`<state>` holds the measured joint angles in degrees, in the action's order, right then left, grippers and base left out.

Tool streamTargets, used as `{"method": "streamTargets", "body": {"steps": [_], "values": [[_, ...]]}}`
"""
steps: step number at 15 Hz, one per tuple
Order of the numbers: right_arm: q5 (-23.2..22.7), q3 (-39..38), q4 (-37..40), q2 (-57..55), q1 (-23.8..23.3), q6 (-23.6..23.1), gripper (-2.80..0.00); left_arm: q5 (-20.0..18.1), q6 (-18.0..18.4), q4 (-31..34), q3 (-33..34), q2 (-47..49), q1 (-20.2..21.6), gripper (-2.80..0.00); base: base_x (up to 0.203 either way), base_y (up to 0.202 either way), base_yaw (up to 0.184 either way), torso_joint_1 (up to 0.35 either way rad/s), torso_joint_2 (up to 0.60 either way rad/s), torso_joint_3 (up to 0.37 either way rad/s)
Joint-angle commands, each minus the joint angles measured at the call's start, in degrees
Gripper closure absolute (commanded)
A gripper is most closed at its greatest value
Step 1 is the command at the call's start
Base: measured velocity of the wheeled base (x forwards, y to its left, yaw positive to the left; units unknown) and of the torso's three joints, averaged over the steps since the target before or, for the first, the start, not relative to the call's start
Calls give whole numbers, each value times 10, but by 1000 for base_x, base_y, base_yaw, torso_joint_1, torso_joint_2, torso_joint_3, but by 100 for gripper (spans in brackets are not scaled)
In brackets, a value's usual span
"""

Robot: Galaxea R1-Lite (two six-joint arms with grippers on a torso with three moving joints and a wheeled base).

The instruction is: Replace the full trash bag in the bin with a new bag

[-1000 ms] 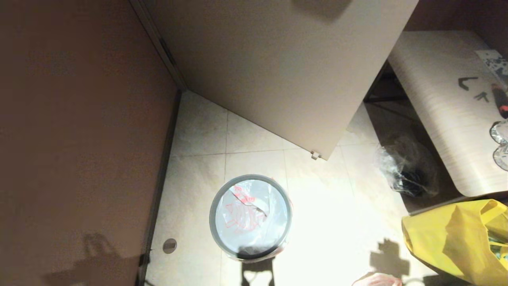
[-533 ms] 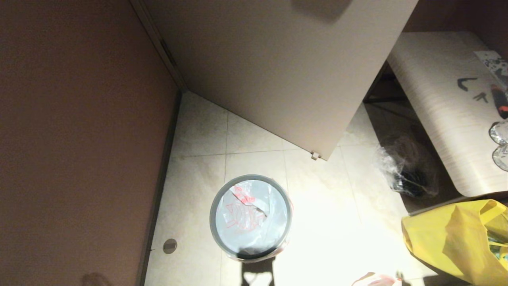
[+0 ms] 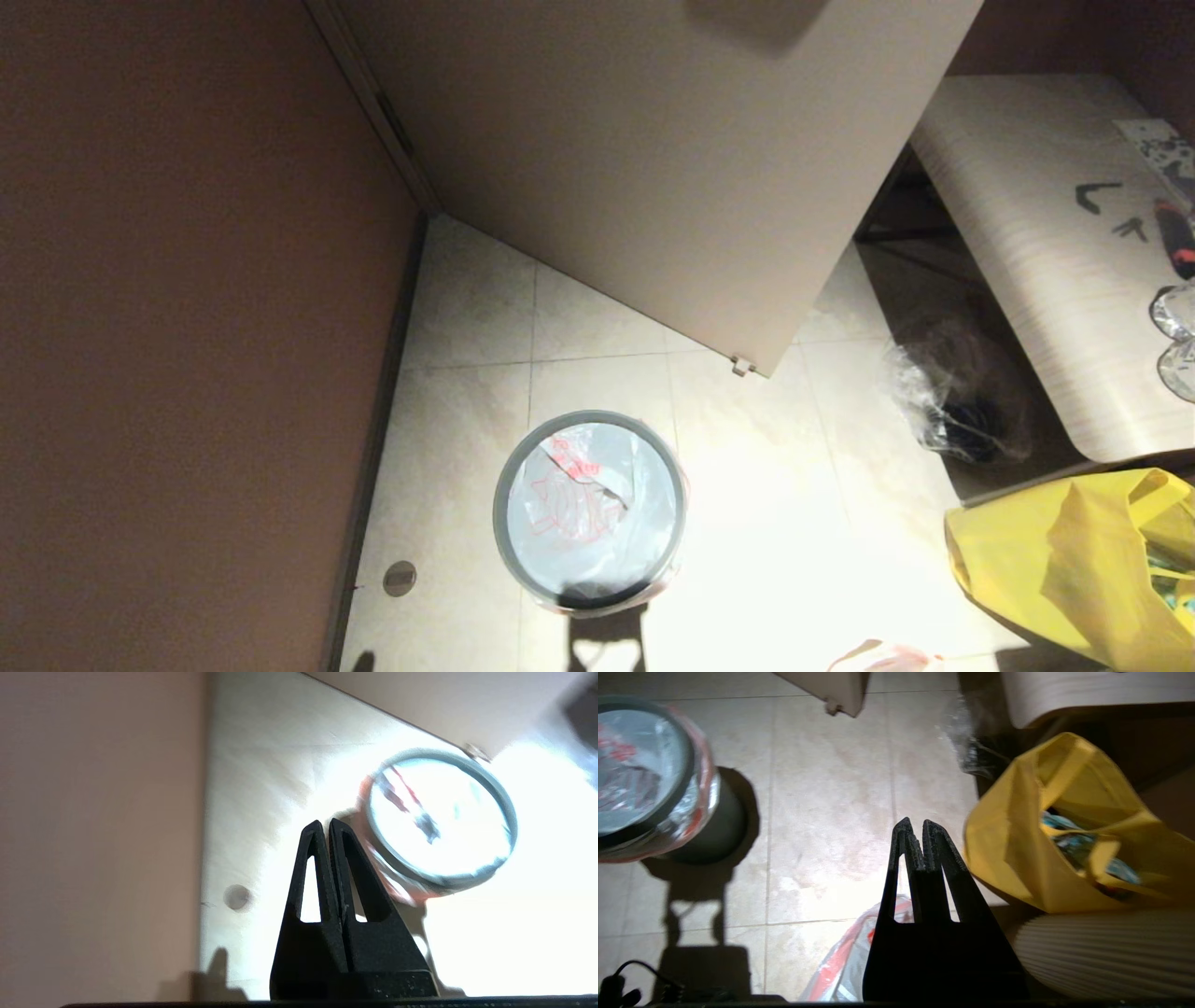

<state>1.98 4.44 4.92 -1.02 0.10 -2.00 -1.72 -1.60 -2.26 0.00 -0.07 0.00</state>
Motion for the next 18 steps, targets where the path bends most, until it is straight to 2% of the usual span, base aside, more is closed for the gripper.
{"method": "streamTargets", "body": {"steps": [1, 2, 5, 10, 12, 18], "values": [[-16, -37, -27, 11, 0, 11, 0, -4, 1, 1, 4, 1, 0, 0, 0, 0, 0, 0, 0, 0], [-16, -37, -32, 11, 0, 26, 0, -4, -1, 2, 4, 2, 0, 0, 0, 0, 0, 0, 0, 0], [-14, -41, -39, 11, 0, 10, 0, 26, -1, 44, -10, 7, 3, 0, 0, 0, 0, 0, 0, 0], [-18, -38, -33, 11, 0, 3, 0, 25, 21, 78, -16, 1, 3, 0, 0, 0, 0, 0, 0, 0], [-15, -37, -33, 11, 0, 22, 0, 24, 19, 75, -16, 1, 3, 0, 0, 0, 0, 0, 0, 0], [-15, -38, -35, 11, 0, 23, 0, 24, 19, 75, -16, 1, 3, 0, 0, 0, 0, 0, 0, 0]]}}
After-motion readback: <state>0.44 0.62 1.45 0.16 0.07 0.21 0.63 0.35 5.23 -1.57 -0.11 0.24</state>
